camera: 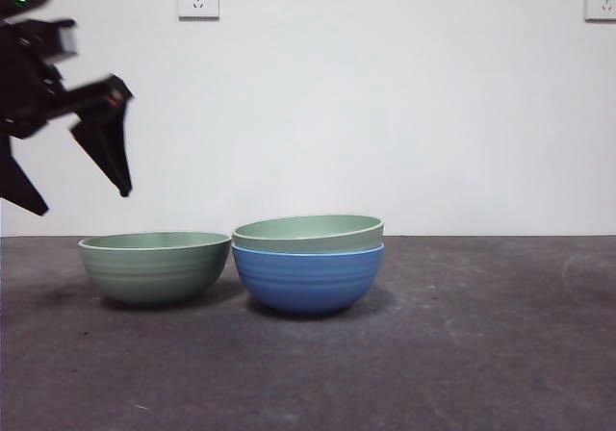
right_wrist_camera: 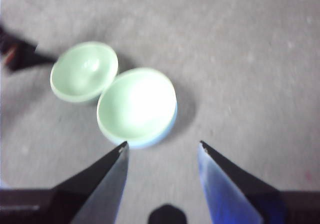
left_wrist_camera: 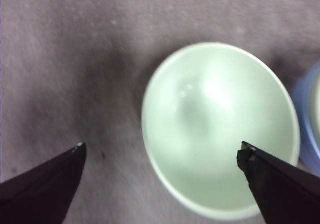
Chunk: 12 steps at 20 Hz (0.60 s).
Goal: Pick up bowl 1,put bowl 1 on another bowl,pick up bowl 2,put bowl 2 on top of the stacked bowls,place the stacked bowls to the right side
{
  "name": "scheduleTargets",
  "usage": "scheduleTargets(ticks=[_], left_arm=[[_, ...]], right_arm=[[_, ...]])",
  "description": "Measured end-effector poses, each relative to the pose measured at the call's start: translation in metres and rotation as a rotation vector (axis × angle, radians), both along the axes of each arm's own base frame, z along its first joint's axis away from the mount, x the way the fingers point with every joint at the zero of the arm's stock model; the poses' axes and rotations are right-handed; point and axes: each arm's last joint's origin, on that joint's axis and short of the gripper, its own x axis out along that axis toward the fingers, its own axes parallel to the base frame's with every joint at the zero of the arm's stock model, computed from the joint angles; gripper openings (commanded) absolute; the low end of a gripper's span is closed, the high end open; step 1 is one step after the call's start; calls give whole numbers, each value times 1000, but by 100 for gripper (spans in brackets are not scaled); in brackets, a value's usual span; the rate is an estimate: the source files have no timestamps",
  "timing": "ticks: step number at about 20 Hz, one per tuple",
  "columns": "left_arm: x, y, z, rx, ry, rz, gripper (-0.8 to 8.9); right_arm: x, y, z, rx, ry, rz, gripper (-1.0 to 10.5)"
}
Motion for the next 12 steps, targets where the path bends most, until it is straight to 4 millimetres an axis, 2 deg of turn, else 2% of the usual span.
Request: scheduleTargets(ticks=[3, 5, 7, 12], left_arm=[[29, -7, -9, 39, 50, 9, 615], [38, -11, -24, 55, 95, 9, 606], [40, -13, -37, 74, 144, 6, 469], [41, -14, -38, 74, 147, 5, 116]], right_arm=[[-18, -10, 2, -18, 31, 0, 226], [-25, -14, 4, -15, 26, 0, 225], [-29, -17, 7, -6, 9, -1, 225], [-30, -18, 8, -4, 3, -2, 225]])
